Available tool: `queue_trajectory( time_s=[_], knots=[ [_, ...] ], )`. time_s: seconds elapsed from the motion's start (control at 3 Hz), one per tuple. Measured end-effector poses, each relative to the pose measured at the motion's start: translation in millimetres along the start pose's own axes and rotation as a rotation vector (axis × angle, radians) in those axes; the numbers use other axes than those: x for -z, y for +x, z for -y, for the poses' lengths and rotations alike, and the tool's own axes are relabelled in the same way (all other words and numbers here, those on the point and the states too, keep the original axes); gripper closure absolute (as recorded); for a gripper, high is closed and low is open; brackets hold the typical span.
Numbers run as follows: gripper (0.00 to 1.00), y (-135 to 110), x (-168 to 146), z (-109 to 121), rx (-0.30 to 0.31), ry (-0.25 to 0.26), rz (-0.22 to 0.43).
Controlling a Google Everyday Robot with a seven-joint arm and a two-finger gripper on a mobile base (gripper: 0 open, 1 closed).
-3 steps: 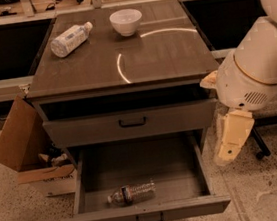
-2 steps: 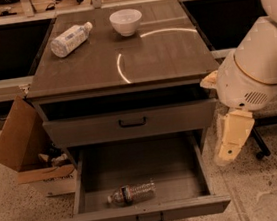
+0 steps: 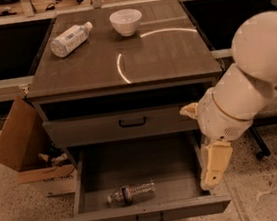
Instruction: Pick water bottle from middle drawer and place on counter
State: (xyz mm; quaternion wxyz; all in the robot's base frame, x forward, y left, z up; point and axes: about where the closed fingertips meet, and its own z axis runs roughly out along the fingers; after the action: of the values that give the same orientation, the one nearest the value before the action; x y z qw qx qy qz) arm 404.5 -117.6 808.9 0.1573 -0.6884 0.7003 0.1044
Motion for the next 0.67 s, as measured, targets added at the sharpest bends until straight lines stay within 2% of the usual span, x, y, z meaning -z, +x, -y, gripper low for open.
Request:
queue_trajectory(
  time_s=[0.33, 0.67],
  knots=[
    [0.00, -0.7, -77.9, -16.1, 0.040, -0.086, 0.072],
    [0.00, -0.5, -80.5, -15.8, 0.040, -0.085, 0.076]
  ],
)
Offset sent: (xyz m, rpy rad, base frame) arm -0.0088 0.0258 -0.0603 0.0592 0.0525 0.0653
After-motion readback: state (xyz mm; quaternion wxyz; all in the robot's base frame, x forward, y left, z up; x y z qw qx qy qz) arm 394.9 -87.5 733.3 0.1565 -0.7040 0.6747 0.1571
